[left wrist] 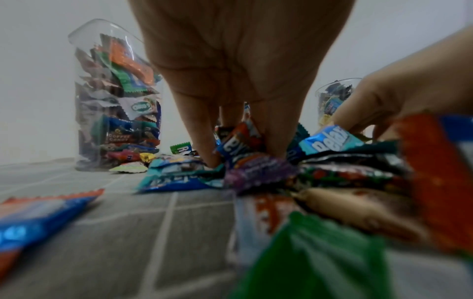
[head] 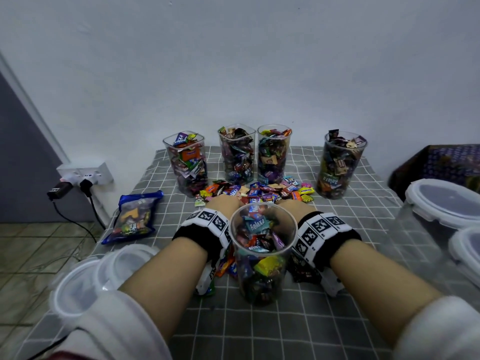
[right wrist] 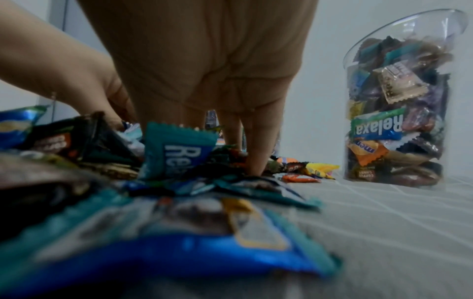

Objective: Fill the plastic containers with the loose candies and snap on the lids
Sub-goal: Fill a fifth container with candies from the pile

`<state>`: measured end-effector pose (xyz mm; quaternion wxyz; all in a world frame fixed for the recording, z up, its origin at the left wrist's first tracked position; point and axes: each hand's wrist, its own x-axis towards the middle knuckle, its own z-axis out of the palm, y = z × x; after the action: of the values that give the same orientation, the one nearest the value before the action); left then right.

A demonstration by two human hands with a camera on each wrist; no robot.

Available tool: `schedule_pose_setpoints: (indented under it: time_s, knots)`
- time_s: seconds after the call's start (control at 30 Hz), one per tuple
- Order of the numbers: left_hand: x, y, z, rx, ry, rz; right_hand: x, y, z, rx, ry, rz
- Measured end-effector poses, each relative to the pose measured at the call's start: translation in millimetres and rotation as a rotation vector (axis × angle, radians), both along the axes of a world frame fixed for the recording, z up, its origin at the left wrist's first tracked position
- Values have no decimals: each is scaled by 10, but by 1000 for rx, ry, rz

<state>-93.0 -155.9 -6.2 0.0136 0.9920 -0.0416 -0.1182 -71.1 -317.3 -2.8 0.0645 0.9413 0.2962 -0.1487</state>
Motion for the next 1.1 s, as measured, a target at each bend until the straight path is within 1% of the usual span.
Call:
schedule_pose_setpoints:
  time_s: [0.07, 0.2, 0.3, 0.4, 0.5, 0.63, 0.8, 0.9, 1.0, 1.1]
  knots:
    - [-5, -4, 11, 2, 7, 7, -8, 9, 4, -2, -10, -7]
    - [-85, -11, 27, -1, -31, 48, -46, -3, 35, 23, -29, -13]
    - [-154, -8, 35, -38, -56, 60, -75, -20, 43, 50, -33, -30]
    - [-254, 1, 50, -88, -136, 70, -85, -41, 49, 70, -18, -73]
    - [-375, -5, 82, -198, -230, 97, -132, -102, 80, 127, -25, -105]
    - [-502, 16, 118, -404, -340, 159, -172, -242, 61, 336, -22, -185]
    - [-587, 27, 180, -538, -443, 238, -203, -392, 101, 530, -96, -276]
    - [-636, 35, 232, -637, -511, 285, -271, -462, 209, 686, -114, -290]
    - [-709, 56, 292, -718, -547, 305, -374, -510, 340, 876, -93, -294]
    - [-773, 70, 316, -786, -563, 320, -494, -539, 488, 1008, -95, -244]
